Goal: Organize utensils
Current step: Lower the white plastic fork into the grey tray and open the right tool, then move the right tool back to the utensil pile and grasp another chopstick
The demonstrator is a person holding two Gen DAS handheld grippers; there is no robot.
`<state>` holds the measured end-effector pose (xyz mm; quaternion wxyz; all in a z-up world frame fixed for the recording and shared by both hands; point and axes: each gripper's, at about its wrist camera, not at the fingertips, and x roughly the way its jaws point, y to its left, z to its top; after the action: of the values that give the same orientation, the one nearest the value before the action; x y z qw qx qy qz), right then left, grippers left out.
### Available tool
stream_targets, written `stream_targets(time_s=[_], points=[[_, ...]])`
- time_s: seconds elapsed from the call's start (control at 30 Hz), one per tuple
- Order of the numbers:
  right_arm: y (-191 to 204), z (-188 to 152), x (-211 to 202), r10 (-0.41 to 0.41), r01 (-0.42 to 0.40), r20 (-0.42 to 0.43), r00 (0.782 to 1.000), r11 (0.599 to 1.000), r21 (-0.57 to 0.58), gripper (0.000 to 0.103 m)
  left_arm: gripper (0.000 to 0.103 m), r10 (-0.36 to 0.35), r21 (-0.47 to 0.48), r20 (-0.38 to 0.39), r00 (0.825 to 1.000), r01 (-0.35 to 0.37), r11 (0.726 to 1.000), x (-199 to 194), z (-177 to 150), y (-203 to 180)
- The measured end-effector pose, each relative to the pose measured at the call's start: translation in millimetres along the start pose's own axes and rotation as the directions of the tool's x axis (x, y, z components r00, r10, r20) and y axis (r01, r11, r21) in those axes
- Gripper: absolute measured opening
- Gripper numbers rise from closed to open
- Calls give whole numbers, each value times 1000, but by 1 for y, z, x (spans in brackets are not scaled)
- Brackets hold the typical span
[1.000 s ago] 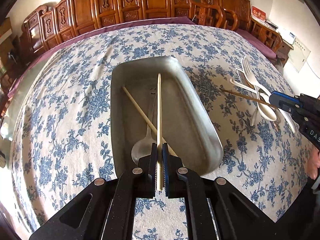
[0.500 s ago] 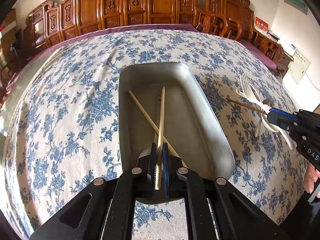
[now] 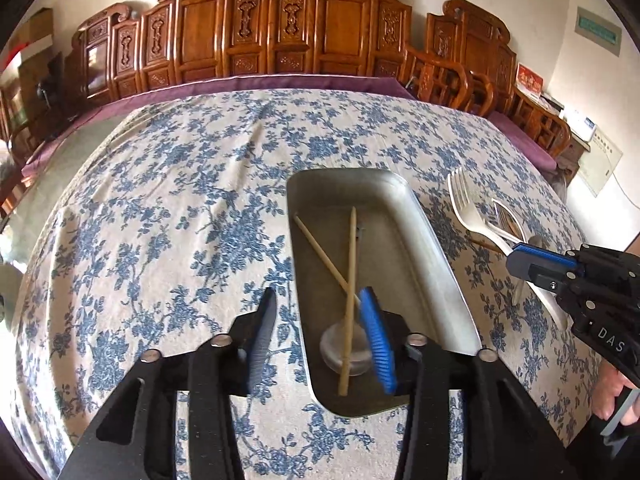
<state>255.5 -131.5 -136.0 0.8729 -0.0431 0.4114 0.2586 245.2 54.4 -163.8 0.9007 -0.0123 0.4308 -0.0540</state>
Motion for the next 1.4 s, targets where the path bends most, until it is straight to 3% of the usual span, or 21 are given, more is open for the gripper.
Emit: stream_targets(time_s=[0.3, 0.47, 1.0, 1.4], points=[[25, 24, 22, 12, -12, 0, 1000, 1000, -2, 9, 81, 67, -48, 44, 997, -65, 997, -7, 8, 26], [36, 33, 41, 1, -1, -15, 1000, 1000, -15, 9, 89, 93, -60, 65, 994, -89, 994, -11, 11, 36], [40, 28, 97, -3, 5, -99, 995, 1000, 25, 10, 90, 95, -99, 69, 993, -88, 991, -16, 14, 50], [36, 33, 85, 36, -34, -47, 998, 999, 31, 10, 90, 99, -97, 67, 993, -92, 991, -16, 12, 47]])
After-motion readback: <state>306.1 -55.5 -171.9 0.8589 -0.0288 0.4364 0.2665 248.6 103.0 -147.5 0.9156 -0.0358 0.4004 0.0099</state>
